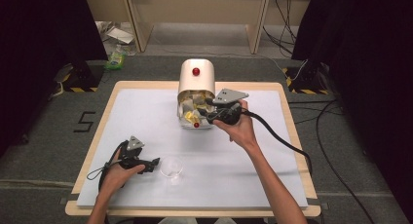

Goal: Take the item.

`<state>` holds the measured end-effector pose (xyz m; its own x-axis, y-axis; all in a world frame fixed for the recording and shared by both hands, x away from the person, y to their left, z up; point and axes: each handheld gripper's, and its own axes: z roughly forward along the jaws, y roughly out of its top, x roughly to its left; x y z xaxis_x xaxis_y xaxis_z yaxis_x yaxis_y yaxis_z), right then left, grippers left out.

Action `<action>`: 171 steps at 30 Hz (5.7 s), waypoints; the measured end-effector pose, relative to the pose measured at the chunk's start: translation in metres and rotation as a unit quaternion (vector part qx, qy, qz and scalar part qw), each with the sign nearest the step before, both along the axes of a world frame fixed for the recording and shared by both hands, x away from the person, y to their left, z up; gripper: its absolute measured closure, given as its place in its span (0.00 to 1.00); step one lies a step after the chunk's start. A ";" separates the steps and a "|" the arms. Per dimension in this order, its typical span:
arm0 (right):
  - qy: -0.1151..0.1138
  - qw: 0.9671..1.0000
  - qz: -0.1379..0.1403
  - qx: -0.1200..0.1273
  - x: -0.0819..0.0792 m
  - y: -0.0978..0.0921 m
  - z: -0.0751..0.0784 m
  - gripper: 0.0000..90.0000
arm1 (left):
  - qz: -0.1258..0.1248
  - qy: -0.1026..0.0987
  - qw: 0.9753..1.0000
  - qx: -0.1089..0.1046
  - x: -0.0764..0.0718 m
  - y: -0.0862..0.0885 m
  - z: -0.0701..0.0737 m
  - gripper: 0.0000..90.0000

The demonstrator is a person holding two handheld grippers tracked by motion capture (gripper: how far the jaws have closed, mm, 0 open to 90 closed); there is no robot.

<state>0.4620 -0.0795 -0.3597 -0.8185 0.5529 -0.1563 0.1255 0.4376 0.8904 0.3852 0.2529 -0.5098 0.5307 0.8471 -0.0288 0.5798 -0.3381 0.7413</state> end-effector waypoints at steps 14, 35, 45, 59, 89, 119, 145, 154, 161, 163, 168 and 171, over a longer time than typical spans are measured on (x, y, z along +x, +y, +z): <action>0.048 0.998 0.024 -0.044 0.023 0.011 -0.005 0.59 | 0.000 0.000 1.000 -0.001 0.000 0.000 0.000 0.04; 0.079 0.994 0.069 -0.043 0.022 0.012 -0.009 0.98 | 0.000 0.000 1.000 -0.001 0.000 0.000 0.000 0.04; 0.055 0.996 0.067 -0.015 0.020 0.006 0.001 1.00 | 0.000 0.000 1.000 -0.001 0.000 0.000 0.000 0.04; 0.012 0.998 0.053 0.021 0.016 -0.001 0.030 1.00 | 0.000 0.000 1.000 -0.001 0.000 0.000 0.000 0.04; -0.033 0.991 0.111 0.064 -0.046 0.002 0.059 1.00 | 0.000 0.000 1.000 0.000 0.000 0.000 0.000 0.04; -0.012 0.982 0.180 0.053 -0.111 0.031 0.007 1.00 | 0.000 -0.001 1.000 0.000 0.000 0.000 0.000 0.03; 0.024 0.982 0.187 0.015 -0.114 0.047 -0.031 1.00 | 0.000 -0.001 1.000 0.000 0.000 0.000 0.000 0.04; 0.029 0.982 0.186 -0.002 -0.112 0.053 -0.041 1.00 | 0.000 -0.001 1.000 0.000 0.000 0.000 0.000 0.04; 0.034 0.982 0.187 -0.007 -0.111 0.057 -0.047 1.00 | 0.000 -0.001 1.000 0.000 0.000 0.000 0.000 0.04; 0.036 0.982 0.186 -0.009 -0.111 0.059 -0.049 1.00 | 0.000 -0.001 1.000 0.000 0.000 0.000 0.000 0.04; 0.040 0.981 0.188 -0.014 -0.110 0.061 -0.054 1.00 | 0.000 -0.001 1.000 0.000 0.000 0.000 0.000 0.04; 0.042 0.981 0.189 -0.014 -0.109 0.063 -0.057 1.00 | 0.000 -0.001 1.000 0.000 0.000 0.000 0.000 0.04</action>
<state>0.3528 -0.0162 -0.4166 -0.9751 0.2028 -0.0899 0.0221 0.4921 0.8703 0.3850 0.2528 -0.5099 0.5305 0.8472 -0.0277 0.5785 -0.3380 0.7423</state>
